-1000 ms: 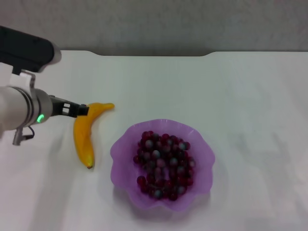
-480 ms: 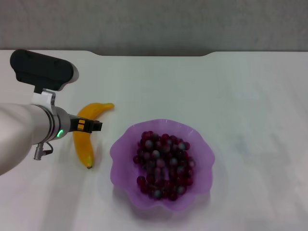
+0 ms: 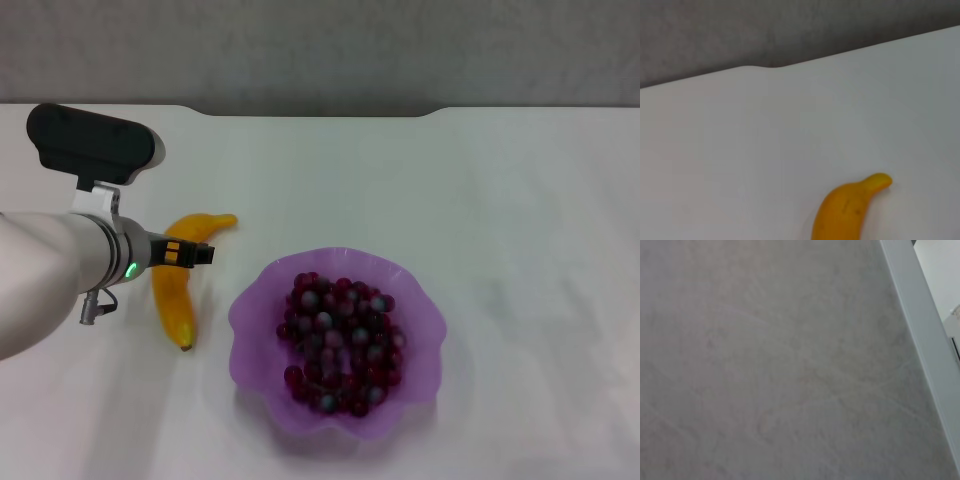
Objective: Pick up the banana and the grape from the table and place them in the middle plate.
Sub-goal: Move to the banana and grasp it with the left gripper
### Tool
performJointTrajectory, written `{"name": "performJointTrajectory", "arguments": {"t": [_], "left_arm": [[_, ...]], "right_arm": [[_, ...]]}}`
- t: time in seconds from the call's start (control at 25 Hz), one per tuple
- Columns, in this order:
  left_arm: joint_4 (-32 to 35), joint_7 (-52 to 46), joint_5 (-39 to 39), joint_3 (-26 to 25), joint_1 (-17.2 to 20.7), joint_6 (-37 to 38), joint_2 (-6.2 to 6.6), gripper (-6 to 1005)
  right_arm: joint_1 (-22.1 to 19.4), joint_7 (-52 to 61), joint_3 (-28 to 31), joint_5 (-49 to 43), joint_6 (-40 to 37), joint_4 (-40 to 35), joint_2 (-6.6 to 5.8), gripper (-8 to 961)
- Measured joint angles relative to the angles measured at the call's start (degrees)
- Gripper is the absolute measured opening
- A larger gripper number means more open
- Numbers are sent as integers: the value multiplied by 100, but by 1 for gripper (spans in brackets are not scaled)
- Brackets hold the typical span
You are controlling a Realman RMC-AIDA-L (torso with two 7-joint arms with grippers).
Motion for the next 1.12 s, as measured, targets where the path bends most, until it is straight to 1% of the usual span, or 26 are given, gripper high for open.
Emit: {"name": "performJointTrajectory", "arguments": {"t": [0.24, 0.44, 1.12], "left_arm": [[209, -11, 0, -8, -48, -75, -8, 890], [626, -18, -8, -61, -243, -166, -9, 891], [834, -8, -146, 173, -207, -129, -35, 891]], "right_arm": [[35, 2, -8, -63, 49, 63, 0, 890], [43, 2, -8, -64, 60, 85, 0, 890], [61, 3, 13, -61, 69, 140, 0, 891]]}}
